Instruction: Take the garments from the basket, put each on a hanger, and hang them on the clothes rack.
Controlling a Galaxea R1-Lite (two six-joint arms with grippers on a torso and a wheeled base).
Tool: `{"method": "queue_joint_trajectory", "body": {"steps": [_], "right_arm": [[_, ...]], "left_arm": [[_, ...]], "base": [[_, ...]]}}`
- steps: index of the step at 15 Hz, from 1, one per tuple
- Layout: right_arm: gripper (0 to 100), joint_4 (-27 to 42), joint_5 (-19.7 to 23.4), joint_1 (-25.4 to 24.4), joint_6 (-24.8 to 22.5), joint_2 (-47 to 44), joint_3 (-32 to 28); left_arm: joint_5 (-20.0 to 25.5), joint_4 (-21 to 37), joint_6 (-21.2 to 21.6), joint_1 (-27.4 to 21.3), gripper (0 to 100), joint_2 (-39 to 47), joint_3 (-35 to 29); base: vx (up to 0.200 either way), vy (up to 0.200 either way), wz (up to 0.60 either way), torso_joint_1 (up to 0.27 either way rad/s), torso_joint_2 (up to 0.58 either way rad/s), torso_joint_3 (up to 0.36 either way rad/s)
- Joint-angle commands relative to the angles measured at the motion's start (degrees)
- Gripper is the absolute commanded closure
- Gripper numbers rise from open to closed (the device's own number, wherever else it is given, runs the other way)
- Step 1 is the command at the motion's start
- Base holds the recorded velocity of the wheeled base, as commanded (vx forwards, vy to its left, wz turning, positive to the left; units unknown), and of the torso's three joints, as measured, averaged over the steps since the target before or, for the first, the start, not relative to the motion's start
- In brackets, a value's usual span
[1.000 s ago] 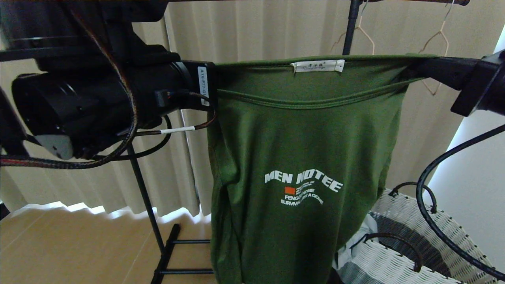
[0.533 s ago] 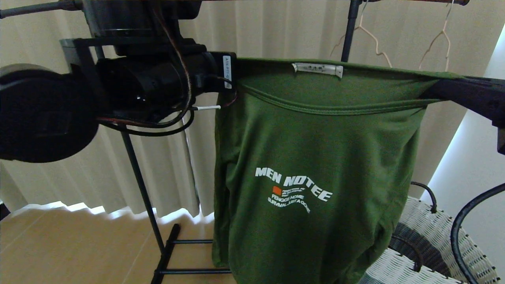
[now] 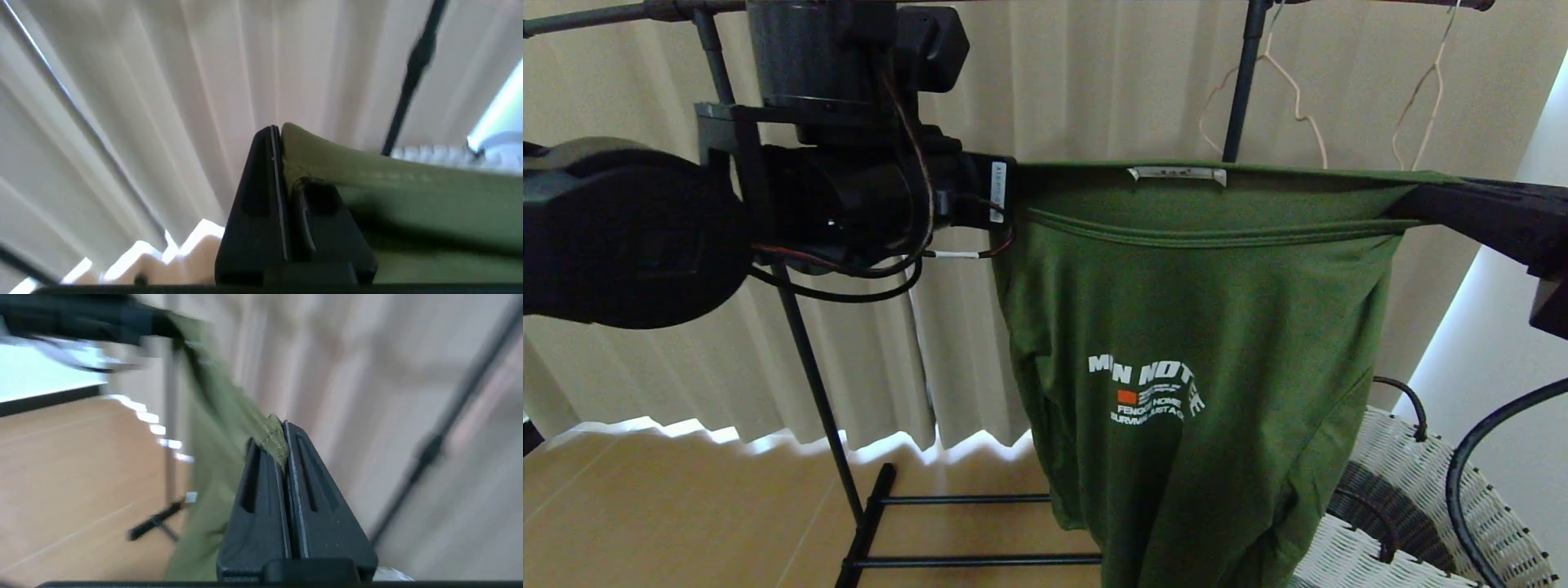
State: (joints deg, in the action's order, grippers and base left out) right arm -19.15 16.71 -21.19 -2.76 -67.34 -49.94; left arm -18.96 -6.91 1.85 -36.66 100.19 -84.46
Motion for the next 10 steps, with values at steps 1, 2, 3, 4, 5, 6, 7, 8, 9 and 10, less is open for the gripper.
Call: {"method": "queue_joint_trajectory", "body": {"steps": [1,2,3,4,5,6,7,8,9,10], "right_arm": [[100,-1.1,-0.5,2.4,-0.2,-4.6,-1.6],[100,-1.8,-1.4,2.5,-0.2,-7.0,-3.5],[100,-1.9,-2.1,2.6,-0.1,-8.3,-4.5],[100,-2.4,-3.4,3.4,0.2,-10.8,-6.2],[100,-3.8,-3.6,3.5,0.4,-12.3,-7.1],[100,-6.3,-3.6,3.5,1.1,-14.3,-8.0],[100,-8.7,-3.6,3.5,2.1,-15.9,-8.9],[100,-10.2,-3.6,3.5,2.8,-16.8,-9.7],[100,-12.1,-3.6,3.5,4.5,-18.4,-11.7],[100,-12.2,-3.6,3.4,5.2,-18.9,-12.4]], "left_arm": [[3.8,3.8,-0.1,-0.1,100,-7.5,3.0],[8.9,6.9,0.2,-0.1,100,-12.0,5.5],[11.4,8.6,0.2,-0.1,100,-14.3,6.8],[15.2,10.2,0.3,-0.2,100,-17.3,8.7],[17.5,10.2,0.3,-0.3,100,-19.0,10.0],[19.2,10.2,1.0,-1.0,100,-20.0,10.7],[19.9,10.2,1.3,-2.2,100,-20.5,11.0],[19.9,10.1,1.4,-2.8,100,-20.7,11.2],[20.0,10.1,1.5,-4.9,100,-21.5,11.9],[20.0,10.0,1.6,-5.9,100,-22.1,12.4]], "base": [[0.0,0.0,0.0,0.0,0.0,0.0],[0.0,0.0,0.0,0.0,0.0,0.0],[0.0,0.0,0.0,0.0,0.0,0.0],[0.0,0.0,0.0,0.0,0.0,0.0],[0.0,0.0,0.0,0.0,0.0,0.0],[0.0,0.0,0.0,0.0,0.0,0.0],[0.0,0.0,0.0,0.0,0.0,0.0],[0.0,0.0,0.0,0.0,0.0,0.0],[0.0,0.0,0.0,0.0,0.0,0.0],[0.0,0.0,0.0,0.0,0.0,0.0]]}}
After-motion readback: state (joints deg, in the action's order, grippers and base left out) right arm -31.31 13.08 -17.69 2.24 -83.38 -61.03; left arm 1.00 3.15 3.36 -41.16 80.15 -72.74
